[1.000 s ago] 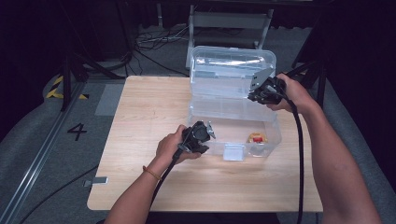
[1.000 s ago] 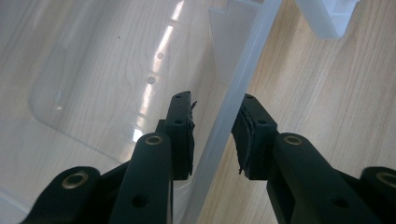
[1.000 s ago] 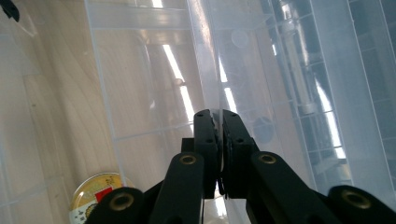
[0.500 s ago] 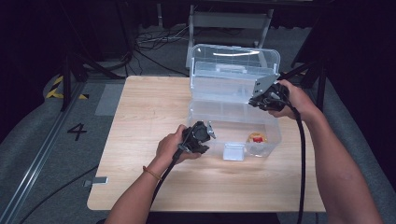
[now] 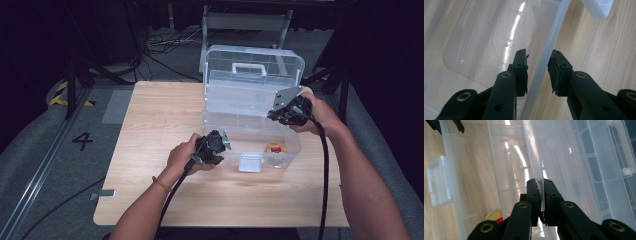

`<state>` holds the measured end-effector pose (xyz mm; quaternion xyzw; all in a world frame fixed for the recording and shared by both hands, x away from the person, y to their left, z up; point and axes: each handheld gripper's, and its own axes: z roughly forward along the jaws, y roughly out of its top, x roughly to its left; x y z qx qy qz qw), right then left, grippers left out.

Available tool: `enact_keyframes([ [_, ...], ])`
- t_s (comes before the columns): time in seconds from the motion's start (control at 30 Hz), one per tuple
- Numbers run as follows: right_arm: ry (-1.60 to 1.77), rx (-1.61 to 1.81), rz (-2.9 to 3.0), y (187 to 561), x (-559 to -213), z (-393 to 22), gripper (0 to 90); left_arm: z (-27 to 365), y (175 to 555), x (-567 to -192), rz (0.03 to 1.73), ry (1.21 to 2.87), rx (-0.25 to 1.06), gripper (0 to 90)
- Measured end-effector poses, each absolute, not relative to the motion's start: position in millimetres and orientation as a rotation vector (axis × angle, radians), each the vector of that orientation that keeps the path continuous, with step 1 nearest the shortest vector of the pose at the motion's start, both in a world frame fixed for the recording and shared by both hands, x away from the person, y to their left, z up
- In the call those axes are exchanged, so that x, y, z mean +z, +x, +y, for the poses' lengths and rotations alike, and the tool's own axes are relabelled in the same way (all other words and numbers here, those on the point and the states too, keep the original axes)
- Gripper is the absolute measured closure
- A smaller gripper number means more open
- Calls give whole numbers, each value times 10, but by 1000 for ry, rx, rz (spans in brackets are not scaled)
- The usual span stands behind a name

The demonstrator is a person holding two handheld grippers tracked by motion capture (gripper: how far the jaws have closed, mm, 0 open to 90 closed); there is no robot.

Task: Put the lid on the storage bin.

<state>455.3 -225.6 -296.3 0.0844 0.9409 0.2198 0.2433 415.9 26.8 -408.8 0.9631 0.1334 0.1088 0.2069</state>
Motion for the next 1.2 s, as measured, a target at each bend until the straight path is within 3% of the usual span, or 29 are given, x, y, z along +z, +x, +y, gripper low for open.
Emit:
enact_keyframes([
  [0.53, 261, 648, 2545, 4366, -3076, -2292, 822, 321, 4169, -4094, 349, 2623, 279, 704],
  [0.97, 215, 612, 2566, 4246, -3155, -2273, 806, 310, 4055, -4015, 289, 2606, 392, 722],
  [1.1, 214, 621, 2556, 4239, -3165, -2276, 802, 351, 4002, -3956, 267, 2596, 446, 665],
  [1.2, 221, 633, 2551, 4240, -3168, -2286, 800, 458, 3983, -3856, 256, 2533, 395, 672],
])
